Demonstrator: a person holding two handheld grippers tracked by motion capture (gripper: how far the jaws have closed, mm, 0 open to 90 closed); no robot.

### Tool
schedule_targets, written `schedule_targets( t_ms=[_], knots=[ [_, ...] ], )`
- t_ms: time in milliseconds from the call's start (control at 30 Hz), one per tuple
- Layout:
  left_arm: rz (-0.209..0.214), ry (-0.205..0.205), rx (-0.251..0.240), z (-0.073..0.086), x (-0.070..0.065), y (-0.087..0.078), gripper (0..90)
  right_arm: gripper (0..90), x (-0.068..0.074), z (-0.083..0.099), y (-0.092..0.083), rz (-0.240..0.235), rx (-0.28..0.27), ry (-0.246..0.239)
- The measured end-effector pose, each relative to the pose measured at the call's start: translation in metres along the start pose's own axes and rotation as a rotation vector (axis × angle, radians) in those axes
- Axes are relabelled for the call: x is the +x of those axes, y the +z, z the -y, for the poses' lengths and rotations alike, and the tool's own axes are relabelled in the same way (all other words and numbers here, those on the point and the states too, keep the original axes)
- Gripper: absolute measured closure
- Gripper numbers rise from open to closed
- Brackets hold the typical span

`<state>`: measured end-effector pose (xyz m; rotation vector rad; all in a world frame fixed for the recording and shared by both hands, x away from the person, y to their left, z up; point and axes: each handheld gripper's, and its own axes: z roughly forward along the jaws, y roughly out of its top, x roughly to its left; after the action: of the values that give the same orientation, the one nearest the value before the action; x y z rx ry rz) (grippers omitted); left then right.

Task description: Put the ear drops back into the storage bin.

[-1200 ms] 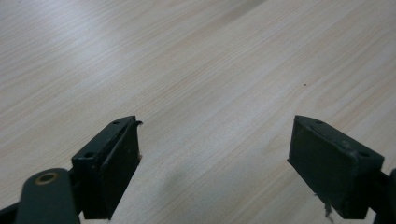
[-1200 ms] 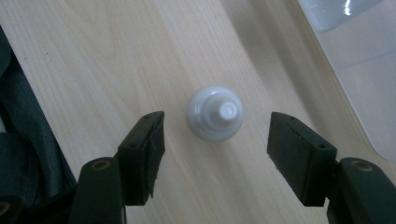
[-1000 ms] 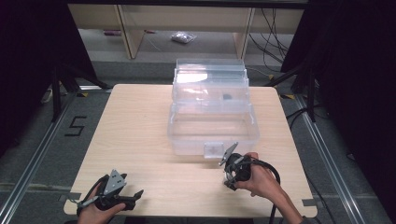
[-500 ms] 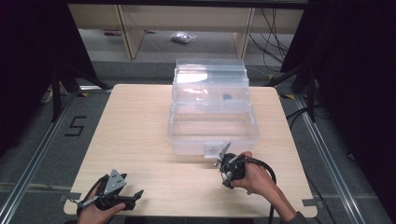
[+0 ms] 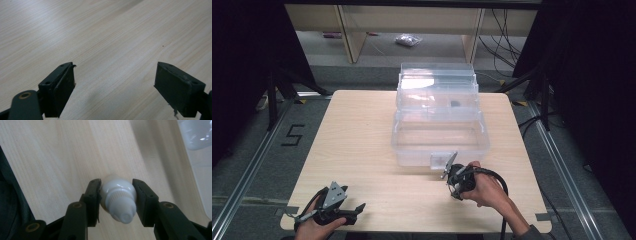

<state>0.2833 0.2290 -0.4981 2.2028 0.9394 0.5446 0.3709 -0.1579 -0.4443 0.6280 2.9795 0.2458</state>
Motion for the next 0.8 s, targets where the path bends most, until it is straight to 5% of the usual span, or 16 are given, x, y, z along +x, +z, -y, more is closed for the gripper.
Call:
schedule_targets(
  t_ms=[33, 67, 100, 167, 267, 400, 567, 700, 800],
  knots=[
    [0.001, -0.038, -0.027, 0.0, -0.002, 0.002, 15.9, 60.1, -0.002, 0.0, -0.003, -0.008, -0.008, -0.012],
    [-0.003, -0.037, -0.028, 0.0, -0.002, 0.002, 15.8, 60.1, -0.001, 0.001, -0.006, -0.001, 0.001, 0.012],
    [-0.001, -0.042, -0.033, 0.0, -0.002, 0.002, 15.8, 60.1, -0.005, 0.0, -0.011, -0.002, -0.014, -0.016],
    [0.001, -0.004, -0.003, 0.0, 0.0, 0.0, 15.9, 60.1, -0.004, 0.001, -0.014, 0.008, 0.0, 0.017],
    [-0.001, 0.002, 0.0, 0.0, 0.0, 0.0, 15.8, 60.1, -0.008, 0.0, -0.021, -0.001, -0.016, -0.003],
    [-0.003, -0.04, -0.031, 0.0, -0.003, 0.002, 15.8, 60.1, -0.011, 0.0, -0.031, 0.002, -0.021, 0.006],
    [0.001, -0.001, -0.001, 0.0, 0.0, 0.0, 15.9, 60.2, -0.017, -0.001, -0.048, 0.013, -0.027, 0.031],
    [0.001, -0.001, -0.001, 0.0, 0.0, 0.0, 15.9, 60.2, -0.024, -0.002, -0.059, 0.017, -0.047, -0.003],
    [0.0, -0.037, -0.031, 0.0, -0.002, 0.001, 15.9, 60.1, -0.025, -0.003, -0.068, 0.021, -0.042, 0.018]
  ],
)
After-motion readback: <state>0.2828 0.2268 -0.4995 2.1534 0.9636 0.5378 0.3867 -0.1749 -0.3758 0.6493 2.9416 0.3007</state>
